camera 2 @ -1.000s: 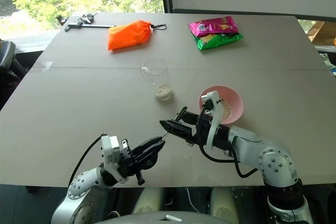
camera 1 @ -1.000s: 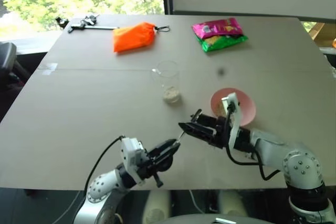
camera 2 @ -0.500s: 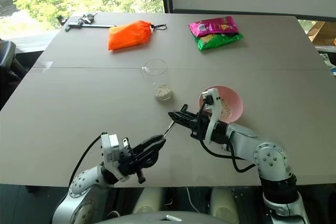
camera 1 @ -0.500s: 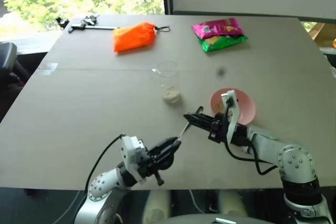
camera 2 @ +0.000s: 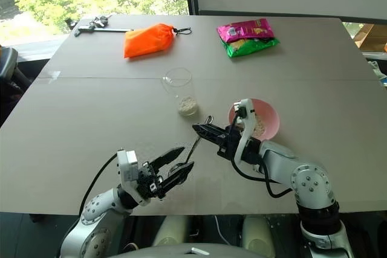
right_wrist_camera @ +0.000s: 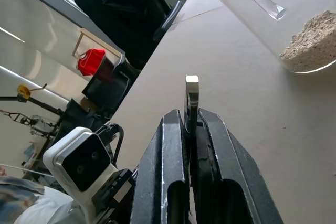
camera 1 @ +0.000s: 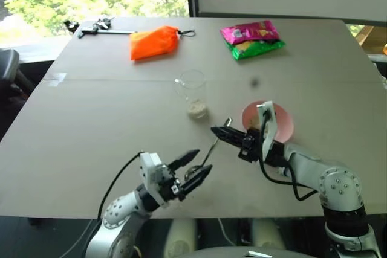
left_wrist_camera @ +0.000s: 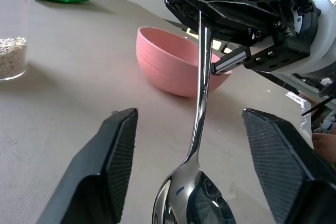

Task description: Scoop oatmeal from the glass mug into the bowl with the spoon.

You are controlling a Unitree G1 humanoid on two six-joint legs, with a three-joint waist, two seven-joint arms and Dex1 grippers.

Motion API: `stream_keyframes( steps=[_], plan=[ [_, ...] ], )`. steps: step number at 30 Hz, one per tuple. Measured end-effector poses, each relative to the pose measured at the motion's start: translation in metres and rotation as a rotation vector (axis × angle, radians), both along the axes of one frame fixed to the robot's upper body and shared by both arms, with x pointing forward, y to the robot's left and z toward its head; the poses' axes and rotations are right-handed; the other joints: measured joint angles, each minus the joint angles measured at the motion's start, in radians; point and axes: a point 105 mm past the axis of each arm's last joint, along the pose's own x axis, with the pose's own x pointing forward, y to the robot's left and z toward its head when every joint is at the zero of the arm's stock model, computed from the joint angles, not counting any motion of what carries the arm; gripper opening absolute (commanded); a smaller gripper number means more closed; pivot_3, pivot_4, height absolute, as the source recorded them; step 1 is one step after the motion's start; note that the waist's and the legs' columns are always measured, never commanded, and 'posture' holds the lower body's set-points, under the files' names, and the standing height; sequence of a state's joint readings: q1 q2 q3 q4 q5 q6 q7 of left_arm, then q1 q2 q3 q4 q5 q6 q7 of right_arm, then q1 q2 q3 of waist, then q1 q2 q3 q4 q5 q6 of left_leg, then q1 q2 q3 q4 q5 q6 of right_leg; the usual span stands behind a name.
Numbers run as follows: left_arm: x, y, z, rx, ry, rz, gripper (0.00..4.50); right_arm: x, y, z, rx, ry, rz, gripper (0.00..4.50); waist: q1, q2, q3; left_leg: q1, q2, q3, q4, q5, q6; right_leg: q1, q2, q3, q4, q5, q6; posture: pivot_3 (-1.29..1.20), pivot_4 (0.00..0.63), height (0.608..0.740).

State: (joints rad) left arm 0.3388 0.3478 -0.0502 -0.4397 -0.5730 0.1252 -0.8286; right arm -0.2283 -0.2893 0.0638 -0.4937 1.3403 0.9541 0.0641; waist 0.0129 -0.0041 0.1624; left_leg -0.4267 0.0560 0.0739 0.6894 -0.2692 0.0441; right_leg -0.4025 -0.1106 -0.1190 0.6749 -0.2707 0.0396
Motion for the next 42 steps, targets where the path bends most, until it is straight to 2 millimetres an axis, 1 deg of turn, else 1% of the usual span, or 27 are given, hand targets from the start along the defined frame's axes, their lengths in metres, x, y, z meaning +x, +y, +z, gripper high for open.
stream_keyframes(
  steps=[4, 7, 9, 10, 11, 12, 14, 15, 18, 21, 24, 27, 30, 32, 36, 42],
  plan=[
    [0.0, 0.001, 0.0, 0.006, -0.006, 0.014, 4.4, 0.001, -0.001, 0.0, -0.005, 0.001, -0.007, 0.0, 0.0, 0.0, 0.0, 0.0, 0.0, 0.0, 0.0, 0.0, 0.0, -0.001, 0.0, 0.001, 0.001, 0.0, 0.0, 0.0, 0.15, 0.696],
    [0.005, 0.011, 0.002, 0.021, -0.016, 0.074, 4.4, 0.005, -0.004, 0.005, -0.017, -0.024, -0.019, 0.0, 0.0, 0.0, 0.0, -0.001, 0.0, 0.001, 0.001, 0.0, 0.0, -0.003, 0.0, 0.001, 0.003, 0.0, 0.0, 0.0, 0.15, 0.696],
    [0.019, 0.031, 0.011, 0.049, -0.055, 0.187, 4.4, 0.015, -0.018, 0.015, -0.038, -0.065, -0.064, 0.0, 0.002, 0.0, 0.0, -0.002, 0.0, 0.0, 0.001, 0.001, -0.001, -0.003, 0.0, 0.001, 0.004, 0.0, 0.0, 0.0, 0.15, 0.696],
    [0.028, 0.045, 0.018, 0.067, -0.083, 0.259, 4.4, 0.022, -0.027, 0.021, -0.041, -0.084, -0.098, 0.0, 0.002, 0.0, 0.0, -0.002, 0.0, -0.001, 0.002, 0.001, -0.001, -0.003, 0.0, 0.0, 0.004, 0.0, 0.0, 0.0, 0.15, 0.696],
    [0.034, 0.053, 0.022, 0.074, -0.095, 0.302, 4.4, 0.026, -0.031, 0.024, -0.04, -0.093, -0.116, 0.0, 0.002, 0.0, 0.0, -0.002, 0.0, -0.001, 0.002, 0.001, -0.001, -0.003, 0.0, 0.0, 0.004, 0.0, 0.0, 0.0, 0.15, 0.696],
    [0.046, 0.066, 0.027, 0.089, -0.109, 0.381, 4.4, 0.031, -0.038, 0.029, -0.036, -0.105, -0.138, 0.0, 0.002, 0.0, 0.0, -0.002, 0.0, -0.001, 0.002, 0.001, -0.001, -0.003, 0.0, 0.0, 0.004, 0.0, 0.0, 0.0, 0.15, 0.696],
    [0.068, 0.088, 0.035, 0.112, -0.122, 0.509, 4.4, 0.036, -0.044, 0.037, -0.029, -0.126, -0.16, 0.0, 0.001, 0.0, 0.0, -0.002, -0.001, 0.0, 0.002, 0.001, -0.001, -0.003, 0.001, 0.0, 0.004, 0.0, 0.0, 0.0, 0.15, 0.696],
    [0.077, 0.096, 0.039, 0.118, -0.126, 0.553, 4.4, 0.038, -0.045, 0.04, -0.029, -0.135, -0.162, 0.0, 0.0, 0.0, 0.0, -0.003, -0.001, 0.0, 0.002, 0.001, -0.001, -0.003, 0.001, 0.0, 0.004, 0.0, 0.0, 0.0, 0.15, 0.696],
    [0.095, 0.104, 0.045, 0.121, -0.137, 0.599, 4.4, 0.04, -0.047, 0.046, -0.03, -0.151, -0.166, 0.0, 0.0, -0.001, 0.0, -0.004, -0.001, 0.001, 0.002, 0.004, -0.005, -0.004, 0.001, 0.001, 0.004, 0.0, 0.0, 0.0, 0.15, 0.696],
    [0.12, 0.113, 0.055, 0.134, -0.16, 0.625, 4.4, 0.044, -0.05, 0.062, -0.019, -0.202, -0.179, 0.0, 0.001, -0.001, 0.0, -0.004, -0.001, 0.001, 0.002, 0.004, -0.006, -0.005, 0.001, 0.001, 0.004, 0.0, 0.0, 0.0, 0.15, 0.696],
    [0.138, 0.116, 0.063, 0.169, -0.194, 0.614, 4.4, 0.046, -0.052, 0.072, -0.012, -0.232, -0.19, 0.0, 0.001, -0.001, 0.0, -0.004, -0.001, 0.003, 0.002, 0.004, -0.006, -0.005, 0.001, 0.001, 0.004, 0.0, 0.0, 0.0, 0.15, 0.696],
    [0.154, 0.11, 0.059, 0.208, -0.191, 0.564, 4.4, 0.047, -0.051, 0.083, -0.009, -0.261, -0.195, 0.0, 0.0, -0.001, 0.0, -0.005, -0.001, 0.005, 0.002, 0.004, -0.006, -0.005, 0.001, 0.001, 0.004, 0.0, 0.0, 0.0, 0.15, 0.696],
    [0.161, 0.098, 0.053, 0.221, -0.179, 0.48, 4.4, 0.049, -0.054, 0.101, 0.007, -0.312, -0.226, 0.0, -0.001, -0.001, 0.0, -0.005, -0.001, 0.009, 0.002, 0.004, -0.007, -0.006, 0.001, 0.002, 0.004, 0.0, 0.0, 0.0, 0.15, 0.696],
    [0.165, 0.094, 0.051, 0.223, -0.172, 0.442, 4.4, 0.05, -0.055, 0.11, 0.018, -0.338, -0.245, 0.0, -0.002, -0.001, 0.0, -0.005, 0.0, 0.009, 0.002, 0.004, -0.007, -0.007, 0.002, 0.002, 0.004, 0.0, 0.0, 0.0, 0.15, 0.696],
    [0.174, 0.087, 0.051, 0.216, -0.172, 0.399, 4.4, 0.052, -0.058, 0.112, 0.014, -0.337, -0.276, 0.0, 0.0, -0.002, 0.0, -0.005, 0.0, 0.01, 0.002, 0.005, -0.007, -0.007, 0.002, 0.002, 0.005, 0.0, 0.0, 0.0, 0.15, 0.696],
    [0.19, 0.082, 0.054, 0.223, -0.176, 0.381, 4.4, 0.053, -0.06, 0.114, 0.012, -0.344, -0.306, 0.0, -0.001, -0.002, 0.0, -0.005, 0.0, 0.01, 0.002, 0.005, -0.007, -0.007, 0.002, 0.002, 0.004, 0.0, 0.0, 0.0, 0.15, 0.696]
  ],
)
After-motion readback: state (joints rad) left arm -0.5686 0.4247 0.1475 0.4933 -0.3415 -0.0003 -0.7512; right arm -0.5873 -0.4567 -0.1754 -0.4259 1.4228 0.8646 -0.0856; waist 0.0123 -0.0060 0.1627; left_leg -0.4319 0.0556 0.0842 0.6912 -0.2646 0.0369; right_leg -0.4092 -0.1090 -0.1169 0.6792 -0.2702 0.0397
